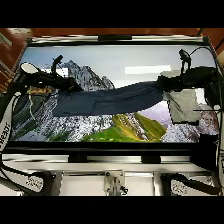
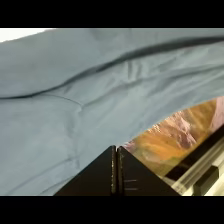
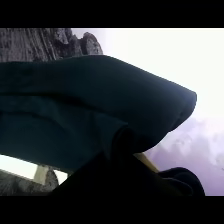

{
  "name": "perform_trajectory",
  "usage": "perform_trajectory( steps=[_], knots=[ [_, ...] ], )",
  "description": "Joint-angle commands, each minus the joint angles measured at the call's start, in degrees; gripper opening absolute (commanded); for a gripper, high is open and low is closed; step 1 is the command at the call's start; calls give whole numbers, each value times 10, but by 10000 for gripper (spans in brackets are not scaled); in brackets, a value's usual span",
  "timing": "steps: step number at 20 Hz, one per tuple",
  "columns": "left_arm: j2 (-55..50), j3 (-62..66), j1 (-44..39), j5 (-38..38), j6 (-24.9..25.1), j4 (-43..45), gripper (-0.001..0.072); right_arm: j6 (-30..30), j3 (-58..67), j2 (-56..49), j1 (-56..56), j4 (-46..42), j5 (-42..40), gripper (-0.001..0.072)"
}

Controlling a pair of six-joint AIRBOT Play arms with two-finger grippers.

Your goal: Fold the shirts.

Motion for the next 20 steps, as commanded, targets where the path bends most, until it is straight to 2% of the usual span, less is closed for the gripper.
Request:
perform_trajectory(
  steps=[1, 4, 6, 7, 9, 12, 20],
  knots=[
    [0, -8, -51, 18, -10, 1, 30, 42, 1, 63, 0, 0, -55, 67],
    [0, -34, -96, 28, -14, 1, 30, 89, 1, 108, 0, -1, -93, 68],
    [0, -62, -132, 67, -5, 1, 30, 110, 1, 135, 0, -2, -112, 68],
    [0, -74, -152, 79, 12, 1, 30, 114, 1, 147, 0, -2, -116, 68],
    [0, -79, -184, 98, 12, -1, 30, 115, 1, 168, 0, -2, -128, 68],
    [-2, -78, -225, 166, 7, -22, 31, 136, 1, 191, 0, -2, -155, 68],
    [-78, -67, -332, 304, -10, -158, 31, 179, 1, 249, 0, 13, -167, 68]
  ],
)
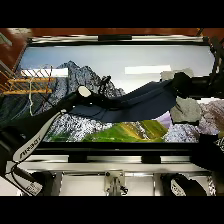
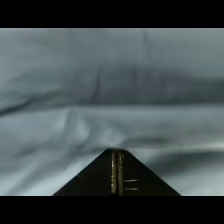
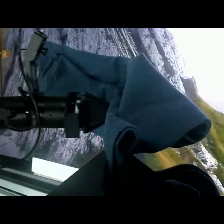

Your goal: Fold the shirts.

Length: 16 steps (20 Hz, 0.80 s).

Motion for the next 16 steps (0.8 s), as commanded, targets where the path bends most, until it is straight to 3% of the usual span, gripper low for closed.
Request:
perform_trajectory(
  steps=[1, 6, 10, 12, 16],
  knots=[
    [-38, 18, -43, 50, -16, -62, 31, 19, 1, 28, 0, 9, -3, 68],
    [-12, 39, -8, 42, -17, -51, 29, 21, 0, 23, 0, -7, 5, 69],
    [79, 39, 70, -45, -34, 87, 29, 16, 0, -17, 23, -5, 40, 68],
    [137, 39, 111, -97, -34, 156, 28, 14, 0, -45, 66, -1, 95, 68],
    [258, 39, 225, -103, -89, 261, 28, 14, 0, -117, 184, 60, 249, 68]
  ],
)
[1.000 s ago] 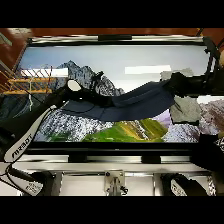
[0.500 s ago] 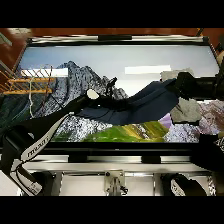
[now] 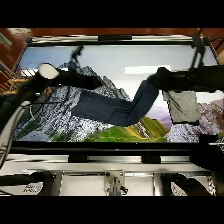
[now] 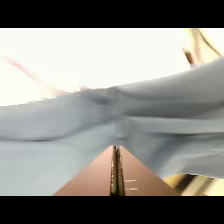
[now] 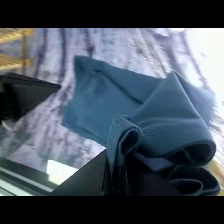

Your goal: Fold the shirts.

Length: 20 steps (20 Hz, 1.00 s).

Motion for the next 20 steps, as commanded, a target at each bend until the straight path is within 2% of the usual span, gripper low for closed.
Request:
perform_trajectory(
  steps=[1, 4, 7, 12, 16, 20],
  knots=[
    [99, 0, 106, -25, -39, 89, 29, -1, 0, -64, 98, 53, 144, 67],
    [148, 0, 189, -29, -54, 89, 30, -1, 1, -131, 177, 92, 240, 68],
    [165, 0, 232, -54, -58, 89, 30, 4, 1, -201, 225, 125, 312, 67],
    [164, 0, 234, -75, -57, 89, 31, 39, 1, -290, 266, 168, 403, 67],
    [164, 0, 234, -75, -57, 89, 31, 73, 1, -315, 297, 185, 457, 68],
    [164, 0, 234, -75, -55, 89, 31, 82, 31, -316, 315, 182, 466, 68]
  ],
)
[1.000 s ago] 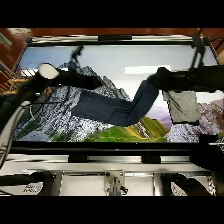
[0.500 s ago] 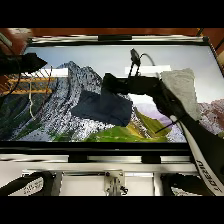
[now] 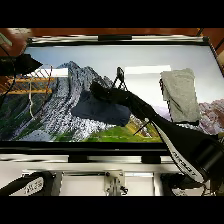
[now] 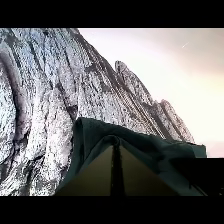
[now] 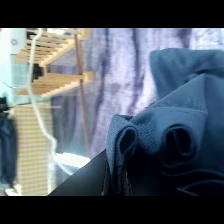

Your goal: Fold the shirts.

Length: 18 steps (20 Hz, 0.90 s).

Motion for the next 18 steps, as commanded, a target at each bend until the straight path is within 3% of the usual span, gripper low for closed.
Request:
perform_trajectory(
  steps=[1, 5, 6, 7, 8, 11, 14, 15, 16, 18],
  knots=[
    [0, 0, 1, -1, 2, 0, 31, 12, 28, -9, 18, 4, 30, 68],
    [0, 0, 1, -1, 2, 0, 31, 53, 42, -40, 21, 4, 10, 81],
    [0, 0, 1, -1, 2, 0, 31, 59, 42, -50, 26, 4, 10, 194],
    [0, 0, 1, -2, 2, 0, 31, 59, 42, -56, 30, 4, 9, 465],
    [0, 0, 1, -2, 2, 0, 31, 46, 42, -57, 30, 3, 2, 553],
    [0, 0, 1, -1, 2, 0, 32, 5, 42, -36, 0, -24, -65, 553],
    [0, 0, 1, -1, 2, 0, 31, 3, 42, 4, -72, -151, -217, 553],
    [0, 0, 1, -1, 2, 0, 31, 4, 42, 19, -103, -210, -275, 635],
    [0, 0, 1, -2, 2, 0, 32, 4, 42, 30, -133, -257, -323, 670],
    [0, 0, 1, -2, 2, 0, 32, 6, 41, 35, -200, -316, -422, 670]
  ],
)
